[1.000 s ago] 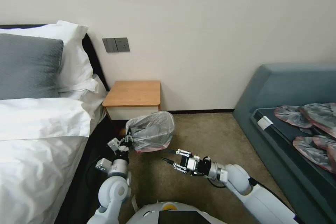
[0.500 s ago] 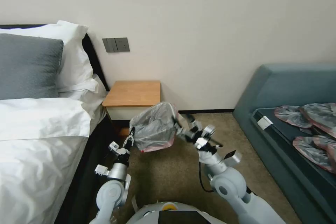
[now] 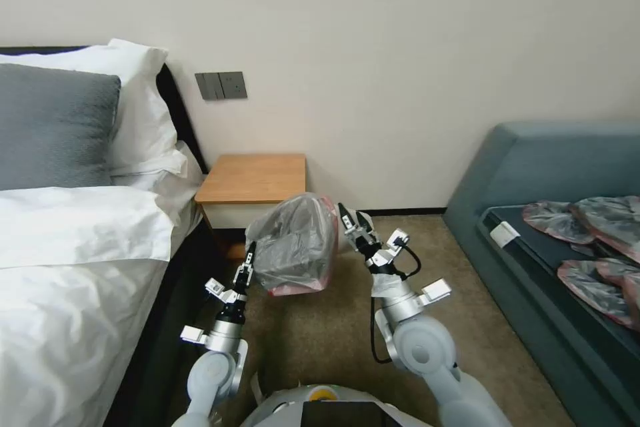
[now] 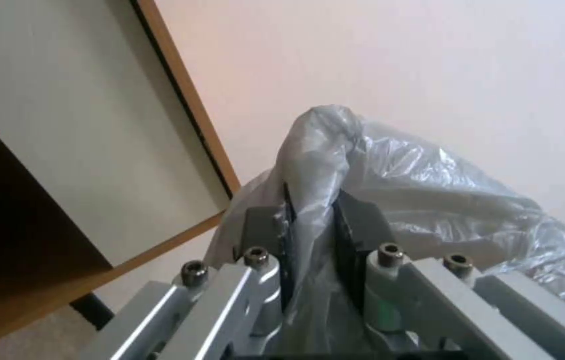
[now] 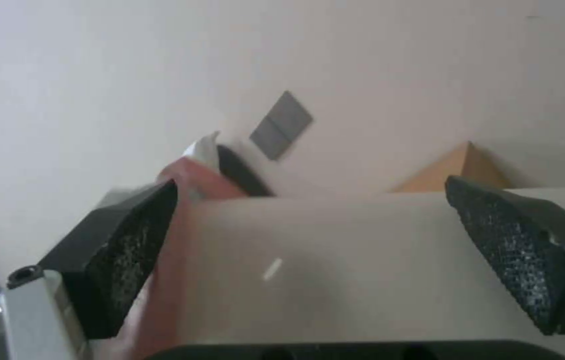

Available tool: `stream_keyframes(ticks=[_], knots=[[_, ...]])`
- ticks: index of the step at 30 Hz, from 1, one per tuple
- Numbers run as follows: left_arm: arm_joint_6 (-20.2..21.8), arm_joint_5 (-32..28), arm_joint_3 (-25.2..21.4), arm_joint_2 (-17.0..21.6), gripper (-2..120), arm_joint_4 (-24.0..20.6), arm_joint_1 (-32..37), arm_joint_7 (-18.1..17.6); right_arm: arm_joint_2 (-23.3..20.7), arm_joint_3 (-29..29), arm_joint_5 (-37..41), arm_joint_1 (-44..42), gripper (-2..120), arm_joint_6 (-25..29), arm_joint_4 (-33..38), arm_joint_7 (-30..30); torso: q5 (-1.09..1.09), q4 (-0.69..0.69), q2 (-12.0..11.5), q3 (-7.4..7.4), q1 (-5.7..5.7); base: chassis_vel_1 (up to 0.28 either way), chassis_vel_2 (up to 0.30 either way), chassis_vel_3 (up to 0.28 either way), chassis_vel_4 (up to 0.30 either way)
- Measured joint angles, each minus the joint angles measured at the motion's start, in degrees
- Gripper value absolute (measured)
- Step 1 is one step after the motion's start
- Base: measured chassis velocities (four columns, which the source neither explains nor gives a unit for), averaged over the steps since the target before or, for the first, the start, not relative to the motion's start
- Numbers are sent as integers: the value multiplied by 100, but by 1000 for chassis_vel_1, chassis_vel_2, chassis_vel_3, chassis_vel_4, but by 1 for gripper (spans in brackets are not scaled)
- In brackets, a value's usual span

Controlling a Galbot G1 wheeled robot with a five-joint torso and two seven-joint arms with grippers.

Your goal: Pick up the garbage bag from the table and place it over the trash can.

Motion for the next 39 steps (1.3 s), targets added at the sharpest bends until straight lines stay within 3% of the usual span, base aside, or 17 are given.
stream_keyframes(ticks=[5,16,25,39], knots=[[1,16,9,16,11,77,-30,-2,-45,-30,-532,-108,100,76,-89,-504,0,0,0,0,0,0,0,0,0],[-5,57,19,23,11,35,-63,-56,-45,74,-697,-102,100,147,8,-590,0,-1,0,0,0,0,0,0,0],[-24,101,9,-10,11,47,-136,-98,-22,166,305,-168,100,62,219,-715,0,0,0,0,0,0,0,0,0],[-56,116,-1,-23,11,49,-144,-103,-169,117,302,-252,100,-167,105,-1242,0,0,0,0,0,0,0,0,0]])
